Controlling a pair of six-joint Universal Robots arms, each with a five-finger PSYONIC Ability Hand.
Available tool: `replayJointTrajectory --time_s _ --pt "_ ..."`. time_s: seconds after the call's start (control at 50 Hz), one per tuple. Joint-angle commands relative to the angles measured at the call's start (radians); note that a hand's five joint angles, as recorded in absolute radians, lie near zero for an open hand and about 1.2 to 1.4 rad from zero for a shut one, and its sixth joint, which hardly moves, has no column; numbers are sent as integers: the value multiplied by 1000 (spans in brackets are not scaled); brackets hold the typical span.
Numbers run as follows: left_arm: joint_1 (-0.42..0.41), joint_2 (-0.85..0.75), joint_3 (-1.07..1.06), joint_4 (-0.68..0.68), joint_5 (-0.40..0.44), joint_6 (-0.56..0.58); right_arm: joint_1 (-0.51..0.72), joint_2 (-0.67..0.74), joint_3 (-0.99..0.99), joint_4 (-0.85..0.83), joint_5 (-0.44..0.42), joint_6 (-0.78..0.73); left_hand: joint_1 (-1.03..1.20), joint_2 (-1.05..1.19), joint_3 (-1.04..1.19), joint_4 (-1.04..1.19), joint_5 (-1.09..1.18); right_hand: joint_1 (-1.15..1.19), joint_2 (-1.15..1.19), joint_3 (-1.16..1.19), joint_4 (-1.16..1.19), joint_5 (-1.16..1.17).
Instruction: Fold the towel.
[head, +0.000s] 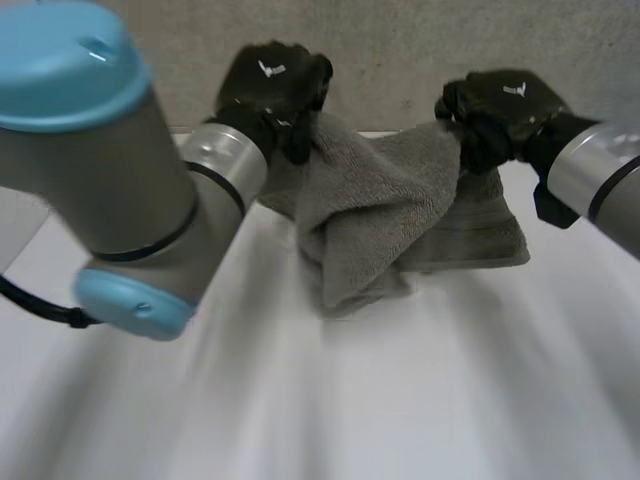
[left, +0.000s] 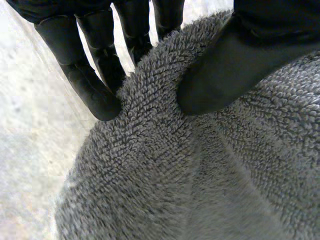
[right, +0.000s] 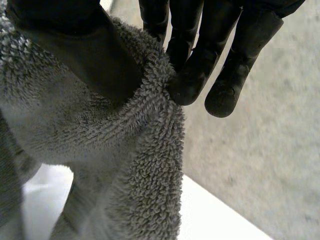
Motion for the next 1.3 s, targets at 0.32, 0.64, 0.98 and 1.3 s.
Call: replayJointTrajectory --time_s 0.32,0.64,0.98,1.3 --pt "183 -75 -115 -47 41 7 188 317 -210 168 46 -243 -24 -93 -146 -122 -252 97 104 62 65 76" --pt "186 -445 338 -61 40 34 228 696 -623 66 364 -405 -444 -513 -566 -541 -671 -731 -724 -766 -762 -752" --pt "188 -214 192 -157 -5 23 219 386 -242 -54 389 -410 -1213 -1282 -1335 -1310 -1440 -1125 -1118 -1160 -1157 -1146" --pt "88 210 -431 -113 4 -12 216 136 78 122 234 -421 -1066 -1135 -1188 -1163 -1293 -1106 -1099 -1141 -1137 -1127"
